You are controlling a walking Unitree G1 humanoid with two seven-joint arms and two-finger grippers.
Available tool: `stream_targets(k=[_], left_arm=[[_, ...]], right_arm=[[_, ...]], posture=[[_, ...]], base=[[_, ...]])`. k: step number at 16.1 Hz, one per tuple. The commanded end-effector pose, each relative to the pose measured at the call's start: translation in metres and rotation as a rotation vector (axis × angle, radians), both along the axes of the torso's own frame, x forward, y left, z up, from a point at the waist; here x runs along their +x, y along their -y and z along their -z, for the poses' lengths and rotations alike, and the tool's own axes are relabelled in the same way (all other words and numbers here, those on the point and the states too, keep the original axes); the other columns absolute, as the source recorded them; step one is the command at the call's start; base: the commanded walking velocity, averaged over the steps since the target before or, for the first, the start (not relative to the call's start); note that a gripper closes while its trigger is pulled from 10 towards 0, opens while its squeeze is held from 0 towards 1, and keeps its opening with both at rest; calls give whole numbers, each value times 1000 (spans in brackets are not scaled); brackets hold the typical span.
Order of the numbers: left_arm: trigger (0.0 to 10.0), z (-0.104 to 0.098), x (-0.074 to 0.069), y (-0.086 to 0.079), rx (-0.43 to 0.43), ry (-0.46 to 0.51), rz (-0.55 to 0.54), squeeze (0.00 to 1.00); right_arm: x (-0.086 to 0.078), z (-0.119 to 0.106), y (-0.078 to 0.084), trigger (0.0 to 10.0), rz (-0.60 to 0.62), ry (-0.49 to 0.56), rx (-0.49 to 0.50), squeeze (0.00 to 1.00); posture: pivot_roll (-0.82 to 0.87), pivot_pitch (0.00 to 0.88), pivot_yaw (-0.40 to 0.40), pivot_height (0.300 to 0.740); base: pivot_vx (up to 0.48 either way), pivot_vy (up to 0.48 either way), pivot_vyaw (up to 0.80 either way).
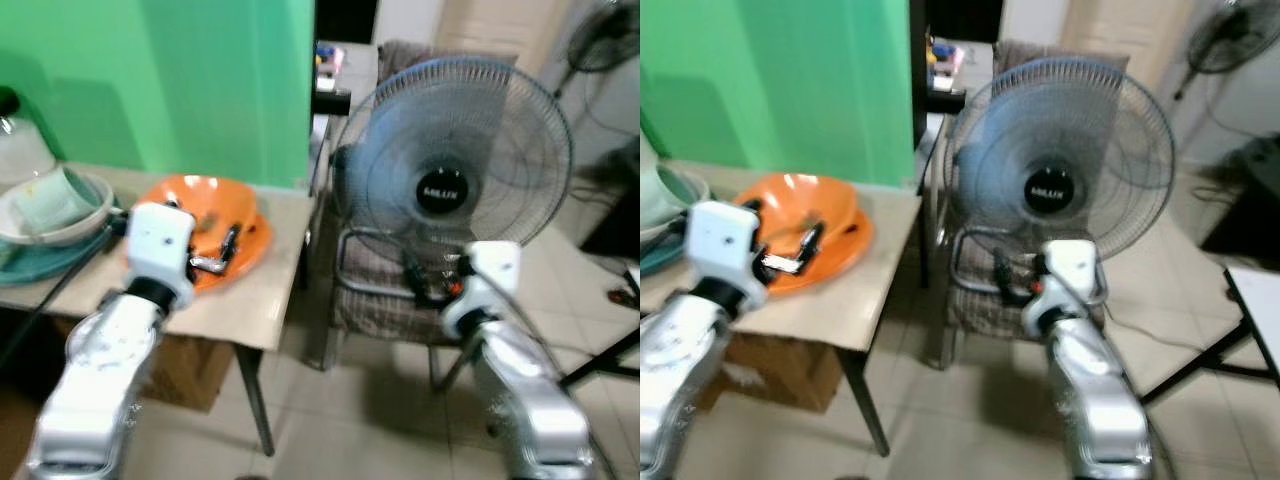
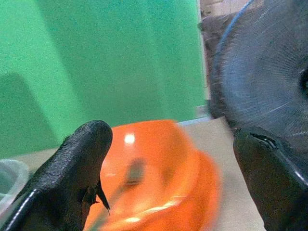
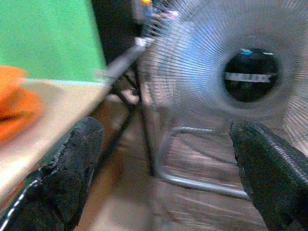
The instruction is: Setting the table
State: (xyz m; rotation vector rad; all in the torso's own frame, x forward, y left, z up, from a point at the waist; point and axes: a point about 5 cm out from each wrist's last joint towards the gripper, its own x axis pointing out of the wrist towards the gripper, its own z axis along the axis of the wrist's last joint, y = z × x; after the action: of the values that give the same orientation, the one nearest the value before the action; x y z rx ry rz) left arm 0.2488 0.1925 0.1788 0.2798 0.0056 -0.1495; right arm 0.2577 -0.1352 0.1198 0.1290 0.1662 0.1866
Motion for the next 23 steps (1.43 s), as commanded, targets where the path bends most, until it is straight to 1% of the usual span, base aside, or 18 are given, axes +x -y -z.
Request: stream_targets(k=[1, 3, 7, 8, 9, 11, 13, 14, 15, 16, 17, 18, 19, 20, 21, 22, 23], left_arm=[[10000, 0, 4, 2, -2, -13, 16, 0], [10000, 0, 10, 1, 6, -21, 24, 0], [10000, -1, 20, 6, 8, -43, 77, 0], [10000, -1, 23, 7, 8, -51, 79, 0], [10000, 1, 28, 7, 8, -89, 72, 0], [10000, 4, 31, 8, 18, -138, 66, 0], [10000, 6, 37, 7, 54, -249, 30, 0], [10000, 5, 39, 6, 57, -264, 13, 0], [10000, 3, 43, 2, 49, -281, -36, 0], [10000, 1, 48, -3, 21, -339, -95, 0], [10000, 0, 49, -4, 10, -363, -99, 0], [10000, -2, 52, -3, -45, -422, -94, 424], [10000, -4, 53, -2, -68, -445, -91, 424], [10000, -8, 58, -1, -112, -514, -82, 882], [10000, -10, 61, -1, -116, -563, -73, 851], [10000, -14, 63, 2, -136, -603, -32, 459], [10000, -18, 64, 5, -153, -633, 1, 0]], right_arm=[[1, -4, 5, 10000, 18, 15, -8, 0], [-1, -6, 5, 10000, 27, 19, 3, 0], [-4, -5, 10, 10000, 55, 15, 7, 0], [-4, -6, 10, 10000, 58, 17, 9, 0], [-2, -8, 11, 10000, 53, 23, 9, 0], [0, -9, 13, 10000, 44, 24, 2, 0], [3, -10, 16, 10000, 16, 9, -16, 0], [3, -10, 17, 10000, 5, 4, -22, 0], [4, -11, 17, 10000, -23, 3, -47, 0], [5, -12, 19, 10000, -43, -3, -59, 0], [6, -12, 20, 10000, -50, -6, -60, 0], [8, -13, 22, 10000, -69, -17, -71, 0], [8, -13, 22, 10000, -76, -21, -76, 0], [10, -14, 23, 10000, -100, -41, -102, 0], [10, -14, 22, 10000, -124, -60, -119, 0], [9, -16, 21, 10000, -156, -75, -135, 0], [8, -18, 20, 10000, -179, -87, -146, 0]], posture=[[176, 0, -7, 740], [168, 0, 1, 740], [161, 0, 18, 740], [157, 0, 21, 740], [158, 0, 20, 740], [161, 0, 17, 740], [163, 0, 10, 740], [166, 0, 7, 740], [166, 0, 7, 740], [170, 0, 1, 740], [173, 0, -1, 740], [177, 0, -5, 740], [177, 0, -5, 740], [185, 0, -9, 740], [186, 0, -7, 740], [187, 0, -3, 740], [185, 0, 4, 740]], base=[[0, 480, -800], [0, 480, -800], [0, 480, -744], [0, 0, -444], [0, 0, 0], [0, 0, 0], [0, 0, 0], [0, 0, 0], [0, 0, 0], [0, 0, 0], [0, 0, 0], [0, 0, 0], [0, 0, 0], [0, 0, 0], [0, 0, 0], [0, 0, 0], [0, 0, 0]])
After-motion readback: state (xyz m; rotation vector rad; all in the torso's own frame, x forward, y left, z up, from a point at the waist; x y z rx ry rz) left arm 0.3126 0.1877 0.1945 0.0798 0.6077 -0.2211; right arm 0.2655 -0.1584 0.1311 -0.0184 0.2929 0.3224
